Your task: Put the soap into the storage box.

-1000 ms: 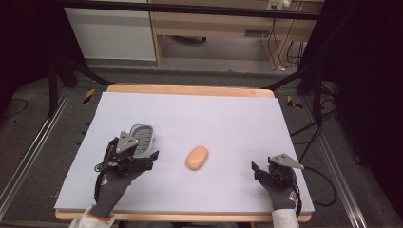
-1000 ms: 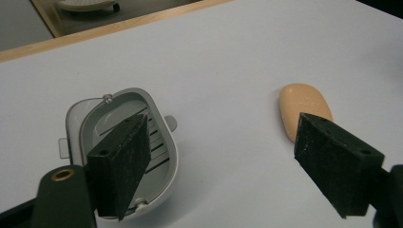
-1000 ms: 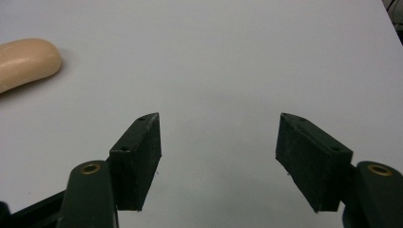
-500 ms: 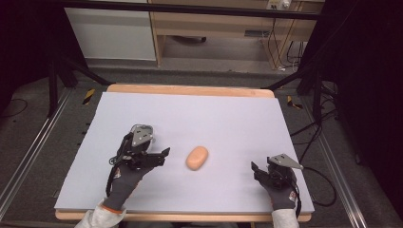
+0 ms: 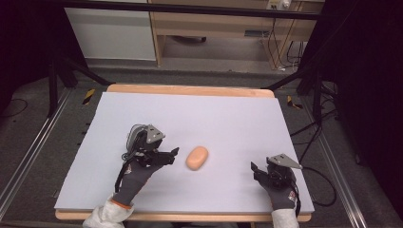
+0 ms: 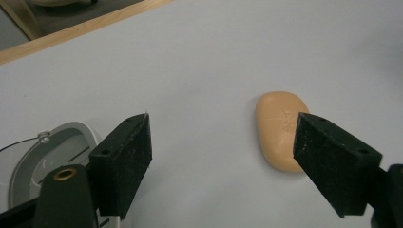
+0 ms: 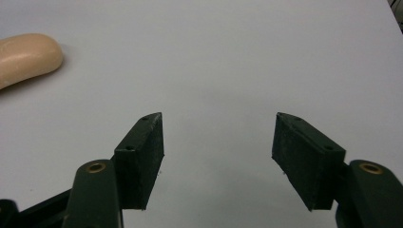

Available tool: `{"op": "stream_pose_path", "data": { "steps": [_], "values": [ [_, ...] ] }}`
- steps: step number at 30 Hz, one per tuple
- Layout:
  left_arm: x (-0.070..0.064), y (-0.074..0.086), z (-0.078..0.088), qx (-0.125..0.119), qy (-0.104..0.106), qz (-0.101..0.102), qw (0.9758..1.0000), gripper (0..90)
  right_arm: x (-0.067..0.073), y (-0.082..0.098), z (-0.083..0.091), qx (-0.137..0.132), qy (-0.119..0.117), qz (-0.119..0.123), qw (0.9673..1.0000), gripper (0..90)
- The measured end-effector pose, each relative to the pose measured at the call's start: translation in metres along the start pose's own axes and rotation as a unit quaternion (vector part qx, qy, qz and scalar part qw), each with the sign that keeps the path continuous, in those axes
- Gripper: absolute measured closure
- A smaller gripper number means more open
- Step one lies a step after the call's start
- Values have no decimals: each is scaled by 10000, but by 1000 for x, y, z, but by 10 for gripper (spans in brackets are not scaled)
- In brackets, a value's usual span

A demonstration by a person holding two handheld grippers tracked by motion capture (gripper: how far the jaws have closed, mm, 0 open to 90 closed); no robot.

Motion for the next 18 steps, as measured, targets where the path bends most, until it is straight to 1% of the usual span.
{"op": "stream_pose_path", "data": {
  "steps": [2, 7, 12, 16, 18],
  "values": [
    [-3, -2, -2, 24, 28, -46, 10000, 198, 0, 0, 0, 2, -7, 2, 10000, 350],
    [-11, -5, -9, 75, 83, -52, 9999, 198, 1, 0, 0, 14, -23, -7, 10000, 357],
    [-18, -7, -16, 169, 81, -143, 9997, 197, 1, 0, 0, 50, -33, -1, 10000, 358],
    [-22, -9, -21, 207, 107, -141, 9996, 196, 1, 0, 0, 62, -45, -25, 10000, 359],
    [-25, -11, -24, 226, 121, -183, 9995, 196, 1, 1, 0, 70, -36, -24, 10000, 363]
  ]
}}
Point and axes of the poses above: each handheld gripper's, and its own axes: z roughly backward along the jaws, y roughly out of its underside, x roughly to its left, the point moved 7 cm from there along -z, roughly forward along the jaws, and after that the axes turned 6 degrees about -y, right-handed, at the moved point
